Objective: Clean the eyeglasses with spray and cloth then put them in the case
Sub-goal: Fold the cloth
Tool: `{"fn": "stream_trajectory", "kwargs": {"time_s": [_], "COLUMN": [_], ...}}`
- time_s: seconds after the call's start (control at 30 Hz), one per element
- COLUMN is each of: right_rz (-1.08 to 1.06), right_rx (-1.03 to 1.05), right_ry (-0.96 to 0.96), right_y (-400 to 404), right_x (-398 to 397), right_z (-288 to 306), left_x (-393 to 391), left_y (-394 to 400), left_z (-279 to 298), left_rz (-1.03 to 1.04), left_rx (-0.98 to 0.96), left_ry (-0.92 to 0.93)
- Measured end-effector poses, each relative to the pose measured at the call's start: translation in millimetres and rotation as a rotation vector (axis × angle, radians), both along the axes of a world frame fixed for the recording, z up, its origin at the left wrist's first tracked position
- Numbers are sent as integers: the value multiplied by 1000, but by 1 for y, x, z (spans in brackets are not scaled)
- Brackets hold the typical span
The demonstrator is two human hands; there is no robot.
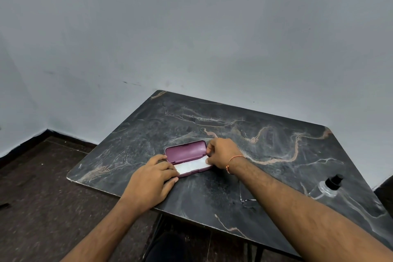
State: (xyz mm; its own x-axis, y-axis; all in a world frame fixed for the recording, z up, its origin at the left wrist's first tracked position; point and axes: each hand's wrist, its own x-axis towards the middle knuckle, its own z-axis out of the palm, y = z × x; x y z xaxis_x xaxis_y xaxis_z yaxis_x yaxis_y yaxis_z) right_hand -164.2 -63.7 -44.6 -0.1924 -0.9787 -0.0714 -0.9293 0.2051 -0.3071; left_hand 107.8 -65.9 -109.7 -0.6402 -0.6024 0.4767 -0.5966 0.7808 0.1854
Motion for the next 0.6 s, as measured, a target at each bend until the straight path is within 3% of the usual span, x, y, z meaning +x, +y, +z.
{"fn": "stream_trajectory", "kwargs": {"time_s": [0.3,0.6], "right_rz": [-89,-123], "right_rx": [96,8], "right_ry": [-124,-270], "right_y": [-3,19], "right_x": [-3,-20], "right_z": [3,23], "left_x": [0,-2], "left_y": [-4,-1], "left_z": [7,6], "left_rz": [44,65], "left_rx": [16,72], "left_ry": [-47,-59]}}
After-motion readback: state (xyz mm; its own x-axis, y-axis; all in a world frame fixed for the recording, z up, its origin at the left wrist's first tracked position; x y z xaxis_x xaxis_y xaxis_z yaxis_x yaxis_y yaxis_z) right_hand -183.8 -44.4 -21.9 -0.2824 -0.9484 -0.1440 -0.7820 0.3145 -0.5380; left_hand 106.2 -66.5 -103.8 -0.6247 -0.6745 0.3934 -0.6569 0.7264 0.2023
